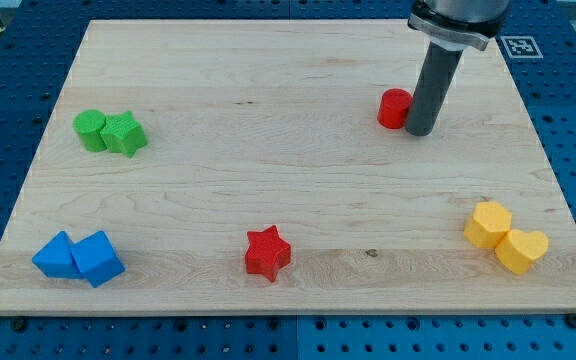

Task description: Move the red circle towards center

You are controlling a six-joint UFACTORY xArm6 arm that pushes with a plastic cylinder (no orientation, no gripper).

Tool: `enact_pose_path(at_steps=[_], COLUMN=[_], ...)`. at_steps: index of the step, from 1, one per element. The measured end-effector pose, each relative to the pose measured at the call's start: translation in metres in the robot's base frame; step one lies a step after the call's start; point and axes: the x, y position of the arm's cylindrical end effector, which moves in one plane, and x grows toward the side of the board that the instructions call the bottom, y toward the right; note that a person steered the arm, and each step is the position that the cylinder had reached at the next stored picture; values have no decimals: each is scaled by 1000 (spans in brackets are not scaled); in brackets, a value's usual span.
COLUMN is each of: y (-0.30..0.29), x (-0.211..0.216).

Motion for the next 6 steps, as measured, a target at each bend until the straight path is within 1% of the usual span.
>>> enact_pose_path(at_steps=[1, 2, 4, 5, 6], y=[-1, -15, -87, -120, -154], x=[-32, -61, -64, -53, -23])
